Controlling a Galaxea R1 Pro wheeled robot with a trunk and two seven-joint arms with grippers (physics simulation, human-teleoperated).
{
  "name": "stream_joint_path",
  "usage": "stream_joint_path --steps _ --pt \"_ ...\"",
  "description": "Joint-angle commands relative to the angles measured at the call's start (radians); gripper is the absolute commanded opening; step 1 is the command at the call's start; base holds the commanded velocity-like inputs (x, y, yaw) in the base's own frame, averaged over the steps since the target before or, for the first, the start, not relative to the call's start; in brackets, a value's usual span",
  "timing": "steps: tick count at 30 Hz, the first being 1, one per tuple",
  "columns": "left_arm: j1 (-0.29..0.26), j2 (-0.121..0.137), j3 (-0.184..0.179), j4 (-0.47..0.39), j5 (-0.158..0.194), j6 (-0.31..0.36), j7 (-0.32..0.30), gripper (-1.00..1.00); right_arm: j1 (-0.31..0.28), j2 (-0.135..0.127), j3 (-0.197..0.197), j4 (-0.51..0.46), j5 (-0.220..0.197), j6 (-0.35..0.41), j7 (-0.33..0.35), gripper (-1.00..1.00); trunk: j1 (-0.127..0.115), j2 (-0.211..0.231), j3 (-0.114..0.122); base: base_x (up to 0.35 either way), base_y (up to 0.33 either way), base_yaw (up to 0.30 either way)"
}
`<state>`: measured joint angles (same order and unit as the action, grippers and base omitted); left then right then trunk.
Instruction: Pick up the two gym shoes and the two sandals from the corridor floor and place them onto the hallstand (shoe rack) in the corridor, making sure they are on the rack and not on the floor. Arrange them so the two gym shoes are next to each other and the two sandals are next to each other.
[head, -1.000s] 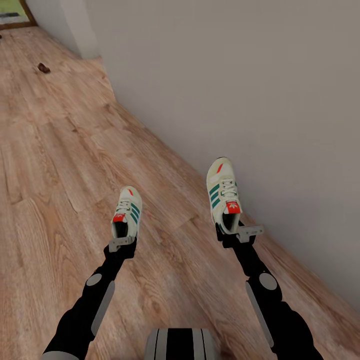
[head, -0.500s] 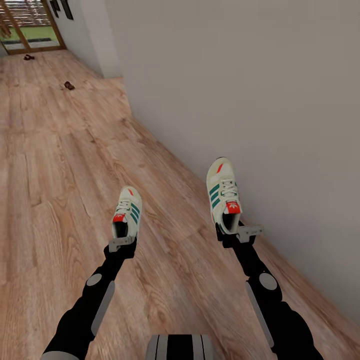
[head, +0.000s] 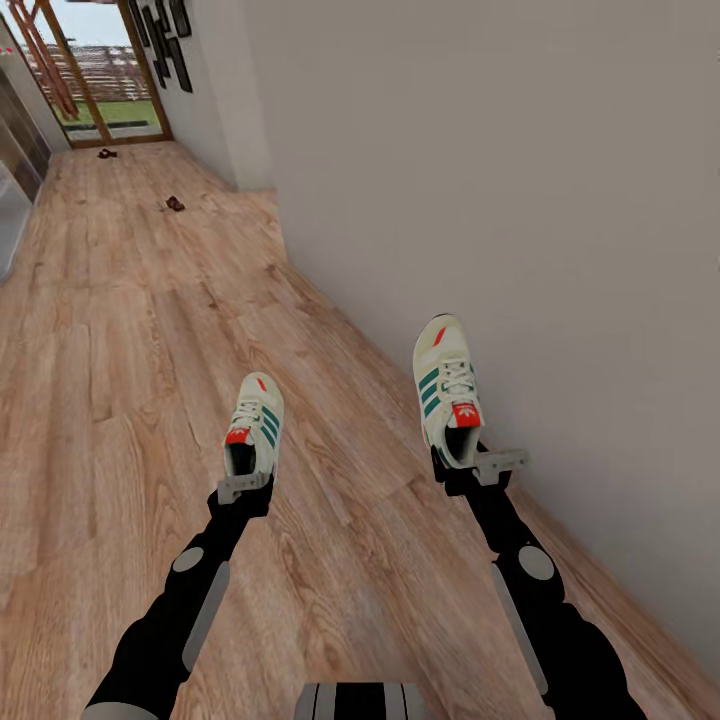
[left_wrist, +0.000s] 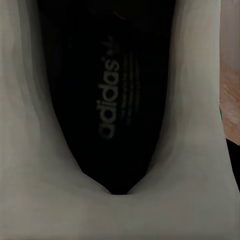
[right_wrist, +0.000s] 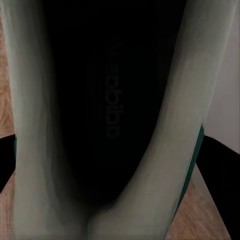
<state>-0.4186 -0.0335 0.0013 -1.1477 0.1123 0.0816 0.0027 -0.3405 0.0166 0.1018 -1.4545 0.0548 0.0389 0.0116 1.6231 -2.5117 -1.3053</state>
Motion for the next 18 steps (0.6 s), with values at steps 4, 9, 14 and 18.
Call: stream_joint_path --steps 4,9,14,18 --pt "0.0 0.0 0.0 -0.001 0.01 0.006 0.0 -1.0 0.0 0.0 -0.001 -0.001 0.005 0.004 0.002 -1.0 -0.002 0.001 0.021 0.0 0.0 0.117" --pt "0.0 0.0 0.0 -0.001 0.01 0.006 0.0 -1.0 0.0 0.0 -0.001 -0.001 0.005 0.004 0.002 -1.0 -0.004 0.002 0.048 0.0 0.0 0.113" --pt "0.0 0.0 0.0 -0.001 0.01 0.006 0.0 -1.0 0.0 0.0 -0.001 -0.001 0.006 0.004 0.002 -1.0 -0.006 0.003 0.076 0.0 0.0 0.11" --pt "0.0 0.0 0.0 -0.001 0.01 0.006 0.0 -1.0 0.0 0.0 -0.001 -0.001 0.005 0.004 0.001 -1.0 -0.008 0.004 0.097 0.0 0.0 0.109"
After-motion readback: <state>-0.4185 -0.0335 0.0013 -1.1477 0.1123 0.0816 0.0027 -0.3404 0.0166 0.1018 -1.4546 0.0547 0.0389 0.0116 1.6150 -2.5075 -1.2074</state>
